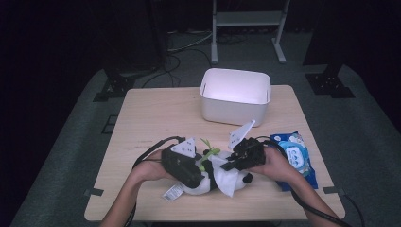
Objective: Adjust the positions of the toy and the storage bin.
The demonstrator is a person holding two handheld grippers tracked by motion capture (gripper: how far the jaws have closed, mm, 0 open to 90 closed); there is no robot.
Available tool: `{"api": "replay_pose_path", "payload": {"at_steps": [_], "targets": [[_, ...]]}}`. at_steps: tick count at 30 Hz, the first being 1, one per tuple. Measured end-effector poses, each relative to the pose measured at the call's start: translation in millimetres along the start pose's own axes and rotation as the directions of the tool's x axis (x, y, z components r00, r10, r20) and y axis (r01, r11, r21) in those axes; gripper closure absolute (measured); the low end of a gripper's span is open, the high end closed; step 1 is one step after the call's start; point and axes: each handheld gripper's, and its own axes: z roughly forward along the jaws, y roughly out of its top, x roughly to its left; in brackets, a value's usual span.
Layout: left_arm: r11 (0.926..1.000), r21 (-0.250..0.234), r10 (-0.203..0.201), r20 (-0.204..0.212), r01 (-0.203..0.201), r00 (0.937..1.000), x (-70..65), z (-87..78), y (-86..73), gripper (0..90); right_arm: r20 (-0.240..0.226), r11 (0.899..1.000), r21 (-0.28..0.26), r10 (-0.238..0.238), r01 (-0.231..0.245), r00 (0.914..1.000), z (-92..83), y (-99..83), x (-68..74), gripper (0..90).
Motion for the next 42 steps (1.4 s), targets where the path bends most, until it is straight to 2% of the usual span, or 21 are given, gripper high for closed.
{"api": "replay_pose_path", "payload": {"at_steps": [5, 8, 13, 16, 20, 24, 26, 28, 31, 34, 35, 39, 42], "targets": [[1.0, -0.001, -0.002, 0.034, 0.002, 0.9994, -2.6, -3.4, 1.4, 26.6, 0.0, 1.0, 0.007, 0.005, -0.005, 1.0, -7.6, -8.0, 3.2, 79.5], [1.0, 0.0, -0.006, 0.027, 0.006, 0.9996, -4.6, -5.8, 1.1, 24.2, 0.041, 1.0, 0.007, -0.009, 0.009, 0.9991, -13.7, -9.4, 6.9, 79.2], [0.9998, 0.01, -0.017, 0.016, 0.017, 0.9997, -4.6, -8.1, 0.4, 22.6, 0.111, 0.999, -0.049, 0.017, -0.012, 0.9937, -20.4, -15.2, 3.1, 79.3], [0.9997, 0.015, -0.02, 0.019, 0.02, 0.9996, -4.0, -7.7, -0.9, 22.4, 0.117, 0.998, -0.067, 0.027, -0.019, 0.9927, -17.9, -16.3, 0.8, 79.3], [0.9997, 0.022, -0.007, 0.019, 0.007, 0.9998, -5.6, -7.6, 0.6, 22.3, 0.117, 0.998, -0.065, 0.022, -0.014, 0.9929, -10.2, -3.9, -2.3, 79.3], [0.9999, 0.009, -0.005, 0.011, 0.005, 0.9999, -7.2, -9.1, 1.5, 22.3, 0.1, 0.997, -0.081, 0.008, 0.0, 0.9949, -1.0, 15.6, -4.8, 79.4], [0.9994, 0.034, -0.004, 0.016, 0.003, 0.9999, -7.4, -6.8, -0.2, 22.4, 0.094, 0.998, -0.063, -0.008, 0.014, 0.9956, 7.1, 22.7, -6.1, 79.4], [0.9994, 0.033, -0.014, 0.023, 0.013, 0.9996, -6.7, -5.9, -2.1, 22.2, 0.07, 0.999, -0.043, -0.014, 0.017, 0.9974, 16.0, 26.5, -5.1, 79.4], [0.9992, 0.031, -0.026, 0.016, 0.025, 0.9995, -6.1, -7.9, -2.8, 19.6, 0.034, 1.0, 0.008, -0.026, 0.026, 0.9991, 27.7, 26.4, -0.5, 79.3], [0.999, 0.031, -0.033, 0.01, 0.033, 0.9994, -6.2, -10.7, -2.4, 17.0, -0.018, 1.0, 0.016, -0.026, 0.026, 0.9995, 30.3, 22.7, 3.4, 79.3], [0.9989, 0.03, -0.035, 0.008, 0.034, 0.9994, -6.3, -11.0, -2.5, 16.6, -0.023, 0.999, 0.022, -0.033, 0.033, 0.9992, 30.1, 21.5, 5.7, 79.3], [0.9976, 0.055, -0.044, 0.053, 0.041, 0.9976, -7.4, -2.9, -5.0, 10.1, -0.059, 0.997, 0.057, -0.058, 0.061, 0.9966, 29.2, 18.0, 15.3, 79.0], [0.9962, 0.068, -0.059, 0.074, 0.054, 0.9955, -5.5, 3.8, -8.0, 8.8, -0.05, 0.994, 0.065, -0.081, 0.084, 0.9955, 29.5, 21.4, 19.5, 79.1]]}}
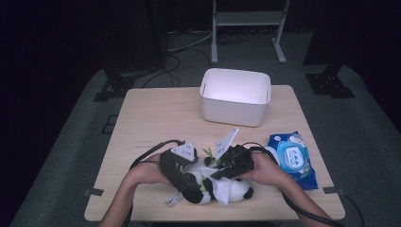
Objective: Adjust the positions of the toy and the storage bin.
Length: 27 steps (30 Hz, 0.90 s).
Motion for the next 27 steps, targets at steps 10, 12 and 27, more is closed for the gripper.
{"api": "replay_pose_path", "payload": {"at_steps": [10, 12, 27], "targets": [[0.9994, -0.029, -0.017, 0.019, 0.018, 0.9997, 3.5, 0.9, -5.7, 7.3, 0.038, 0.998, -0.055, -0.003, 0.005, 0.9993, -5.6, 13.3, -5.7, 68.7], [0.9997, -0.024, -0.009, 0.017, 0.01, 0.9998, 3.0, 0.7, -5.2, 7.3, 0.075, 0.998, -0.064, -0.011, 0.016, 0.9971, -10.1, 11.8, -5.4, 63.5], [0.9997, -0.021, -0.008, -0.004, 0.008, 1.0, 2.9, -1.7, -3.7, 7.6, 0.188, 0.993, -0.065, -0.084, 0.097, 0.9787, -30.8, -10.9, -2.2, 78.1]]}}
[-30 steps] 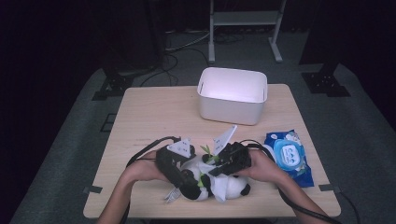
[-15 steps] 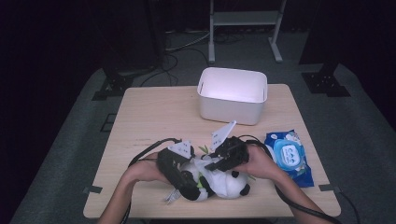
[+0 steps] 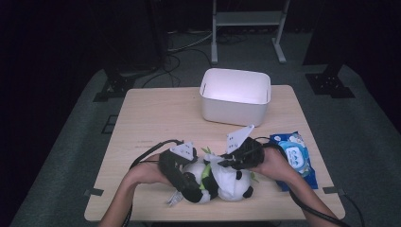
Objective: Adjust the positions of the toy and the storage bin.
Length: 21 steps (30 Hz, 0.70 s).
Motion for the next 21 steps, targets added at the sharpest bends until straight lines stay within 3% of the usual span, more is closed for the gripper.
{"api": "replay_pose_path", "payload": {"at_steps": [4, 10, 14, 21], "targets": [[1.0, 0.001, 0.002, -0.001, -0.002, 1.0, -0.4, 0.3, 0.4, 7.7, 0.0, 0.999, 0.002, -0.035, 0.035, 0.9994, -2.5, -6.2, 7.1, 80.4], [0.9997, 0.005, 0.026, -0.02, -0.025, 0.9995, -3.1, -3.1, 2.5, 7.7, -0.032, 1.0, -0.015, 0.006, -0.007, 0.9995, 1.0, -7.6, 4.5, 81.8], [0.9998, -0.006, 0.019, -0.04, -0.019, 0.999, -2.6, -10.8, 1.0, 7.7, -0.048, 0.999, -0.031, 0.035, -0.037, 0.9982, 7.6, 3.3, -0.4, 81.9], [0.9998, -0.004, 0.018, -0.047, -0.018, 0.9987, -2.0, -15.0, -1.7, 7.7, -0.084, 0.998, -0.065, 0.012, -0.017, 0.9964, 25.5, 35.8, -3.2, 82.1]]}}
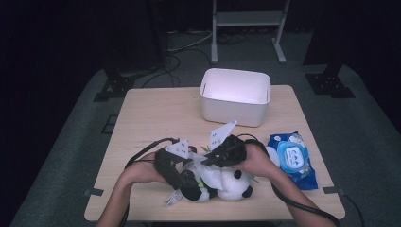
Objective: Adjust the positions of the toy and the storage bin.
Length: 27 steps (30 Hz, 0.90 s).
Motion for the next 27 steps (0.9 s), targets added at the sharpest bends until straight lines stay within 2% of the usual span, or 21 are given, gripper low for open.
{"api": "replay_pose_path", "payload": {"at_steps": [2, 4, 7, 8, 15, 18, 22, 27], "targets": [[1.0, -0.004, 0.001, -0.005, -0.001, 1.0, -1.5, -3.2, -0.5, 7.7, -0.019, 1.0, -0.011, -0.003, 0.003, 0.9998, 5.3, 8.7, 0.3, 82.1], [1.0, -0.004, 0.004, -0.004, -0.004, 1.0, -1.7, -3.5, -1.7, 7.7, -0.034, 1.0, 0.018, -0.019, 0.02, 0.9992, 11.7, 12.6, 1.4, 82.0], [1.0, -0.006, -0.004, 0.006, 0.004, 1.0, -0.6, -2.0, -3.3, 7.7, -0.039, 0.997, 0.07, -0.021, 0.024, 0.999, 18.7, 9.1, 2.7, 81.9], [1.0, -0.006, -0.002, 0.011, 0.002, 0.9999, -0.4, -1.3, -3.7, 7.7, -0.041, 0.998, 0.062, -0.019, 0.021, 0.999, 18.3, 6.2, 2.4, 81.9], [1.0, -0.002, -0.01, 0.016, 0.01, 0.9998, 1.4, 1.1, -4.0, 7.6, 0.025, 0.998, 0.039, 0.041, -0.042, 0.9988, -15.0, -22.0, -1.3, 81.6], [0.9999, 0.005, -0.012, 0.021, 0.012, 0.9997, 1.2, 4.2, -3.0, 7.6, 0.059, 0.996, 0.032, 0.076, -0.078, 0.9954, -30.6, -38.5, -1.7, 81.5], [0.9998, 0.017, 0.008, 0.015, -0.009, 0.9999, -1.1, 5.3, 0.3, 7.6, 0.091, 0.992, 0.021, 0.121, -0.123, 0.9885, -43.6, -60.2, -2.2, 81.4], [0.9999, 0.016, 0.002, 0.019, -0.002, 0.9998, -1.1, 5.4, -0.3, 7.6, 0.099, 0.985, -0.001, 0.171, -0.171, 0.9804, -50.5, -82.9, -2.1, 81.1]]}}
